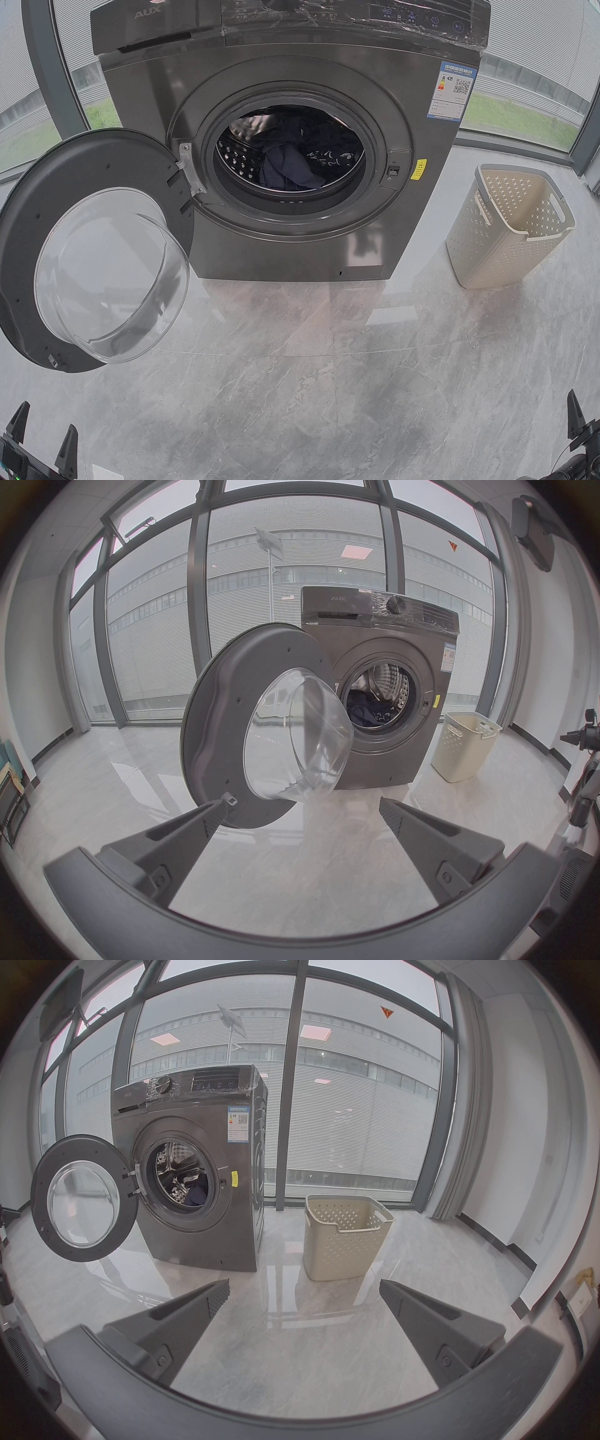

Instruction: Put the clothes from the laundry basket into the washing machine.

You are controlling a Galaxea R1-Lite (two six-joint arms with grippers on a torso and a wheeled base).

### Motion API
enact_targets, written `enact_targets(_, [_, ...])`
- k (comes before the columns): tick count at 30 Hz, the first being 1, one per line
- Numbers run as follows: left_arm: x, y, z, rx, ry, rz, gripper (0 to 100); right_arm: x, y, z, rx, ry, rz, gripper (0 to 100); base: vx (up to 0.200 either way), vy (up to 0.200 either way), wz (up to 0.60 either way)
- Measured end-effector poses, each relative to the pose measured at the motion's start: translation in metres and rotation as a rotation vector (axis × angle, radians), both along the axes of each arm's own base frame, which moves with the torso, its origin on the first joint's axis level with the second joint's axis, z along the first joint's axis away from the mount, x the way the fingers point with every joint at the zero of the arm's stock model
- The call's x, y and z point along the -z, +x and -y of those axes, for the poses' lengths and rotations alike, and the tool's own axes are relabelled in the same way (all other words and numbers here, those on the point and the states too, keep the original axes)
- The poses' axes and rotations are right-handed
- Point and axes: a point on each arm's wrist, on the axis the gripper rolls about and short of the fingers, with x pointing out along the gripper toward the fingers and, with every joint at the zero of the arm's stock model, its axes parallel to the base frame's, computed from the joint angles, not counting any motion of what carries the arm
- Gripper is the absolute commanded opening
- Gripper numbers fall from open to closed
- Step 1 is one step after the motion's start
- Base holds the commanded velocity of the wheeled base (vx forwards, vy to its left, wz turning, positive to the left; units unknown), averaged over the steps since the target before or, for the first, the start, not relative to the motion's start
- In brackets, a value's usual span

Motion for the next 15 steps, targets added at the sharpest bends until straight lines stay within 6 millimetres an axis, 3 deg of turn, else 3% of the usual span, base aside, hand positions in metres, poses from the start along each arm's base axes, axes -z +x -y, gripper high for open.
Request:
enact_targets(4, [0.001, 0.0, 0.0, 0.018, 0.0, -0.001, 100, 0.001, -0.002, -0.001, -0.017, 0.004, 0.014, 100, 0.0, 0.0, 0.0])
enact_targets(10, [0.001, -0.001, 0.0, 0.026, -0.003, 0.0, 100, 0.008, -0.003, -0.004, -0.178, 0.026, -0.03, 100, 0.0, 0.2, 0.0])
enact_targets(15, [0.001, -0.001, 0.0, 0.032, -0.011, 0.0, 100, 0.011, -0.003, -0.004, -0.178, 0.049, -0.052, 100, 0.0, 0.2, 0.0])
